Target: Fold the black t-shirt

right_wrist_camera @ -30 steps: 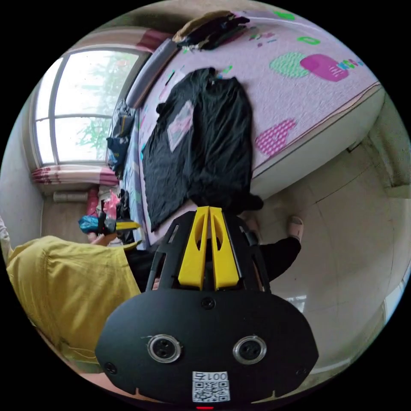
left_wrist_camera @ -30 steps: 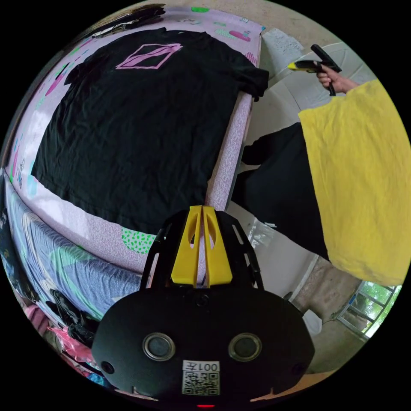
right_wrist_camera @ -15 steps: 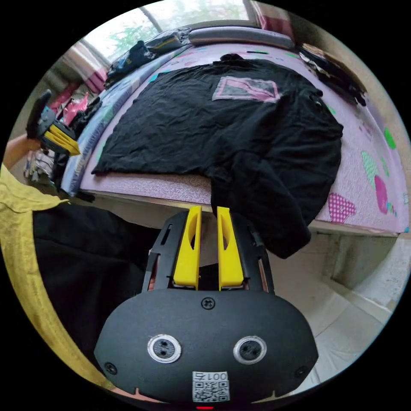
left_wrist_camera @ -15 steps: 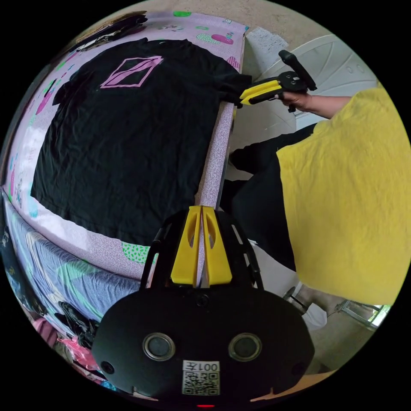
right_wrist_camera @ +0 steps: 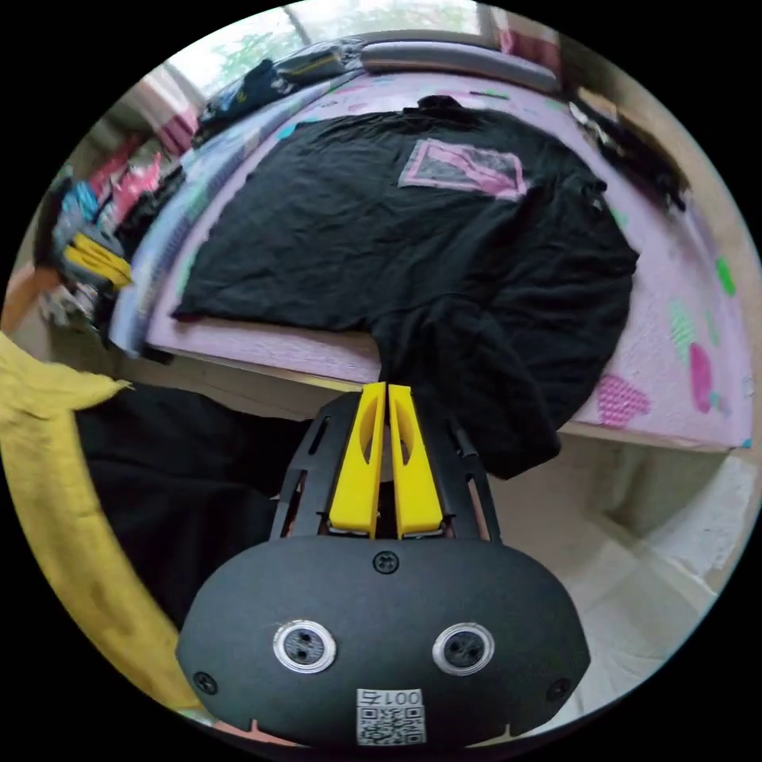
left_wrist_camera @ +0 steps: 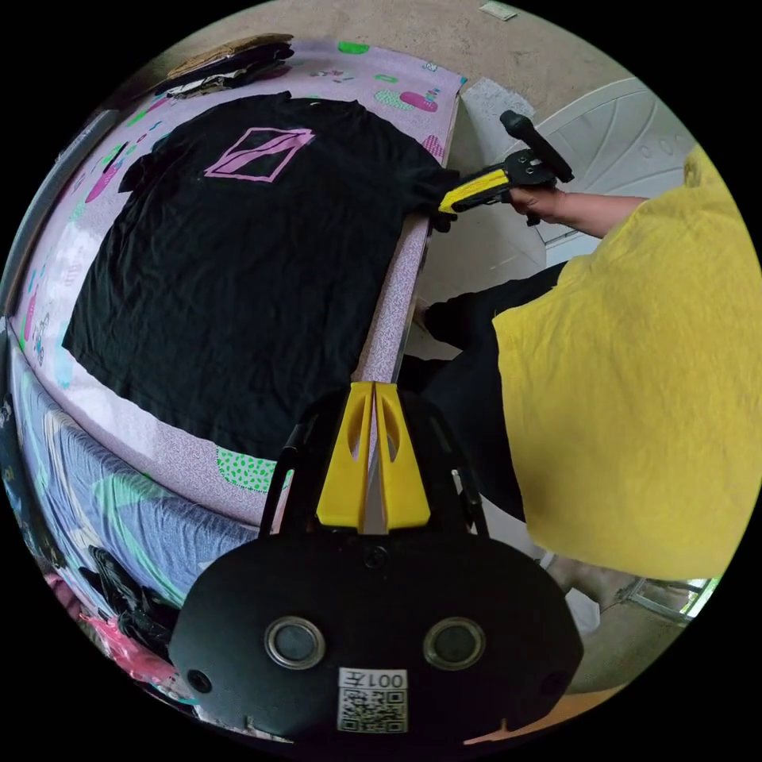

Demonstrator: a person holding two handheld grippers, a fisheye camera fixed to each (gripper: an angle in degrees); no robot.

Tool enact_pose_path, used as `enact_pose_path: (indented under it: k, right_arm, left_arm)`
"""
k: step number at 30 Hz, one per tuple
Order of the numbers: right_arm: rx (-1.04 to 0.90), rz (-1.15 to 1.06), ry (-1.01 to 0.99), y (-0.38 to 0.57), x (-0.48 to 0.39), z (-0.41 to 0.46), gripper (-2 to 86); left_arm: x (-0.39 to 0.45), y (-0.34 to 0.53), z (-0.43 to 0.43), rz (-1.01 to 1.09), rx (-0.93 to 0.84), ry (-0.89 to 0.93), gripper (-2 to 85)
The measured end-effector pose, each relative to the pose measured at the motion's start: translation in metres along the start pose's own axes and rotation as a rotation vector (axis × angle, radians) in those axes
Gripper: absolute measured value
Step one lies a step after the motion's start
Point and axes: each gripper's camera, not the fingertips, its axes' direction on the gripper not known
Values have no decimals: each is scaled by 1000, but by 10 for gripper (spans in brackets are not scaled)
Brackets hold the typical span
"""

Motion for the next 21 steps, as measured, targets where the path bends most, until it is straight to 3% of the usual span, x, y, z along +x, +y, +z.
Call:
enact_pose_path:
  k: [3,5,12,18,21]
  right_arm:
    - [-48,165,-378,-6,34,-19,2]
    - [-38,219,-425,-6,49,-33,2]
    - [149,149,-106,-26,73,-130,0]
    - [385,20,-12,-79,94,-209,-1]
    - [405,-66,-4,-117,114,-237,-1]
  left_arm:
    - [1,-2,-7,-31,40,23,-13]
    - [-1,-5,-11,-66,72,26,-12]
    - [-10,-17,-28,-260,175,-39,-12]
    - [-23,-36,-62,-447,245,-52,-12]
    - [-25,-49,-90,-524,287,-69,-13]
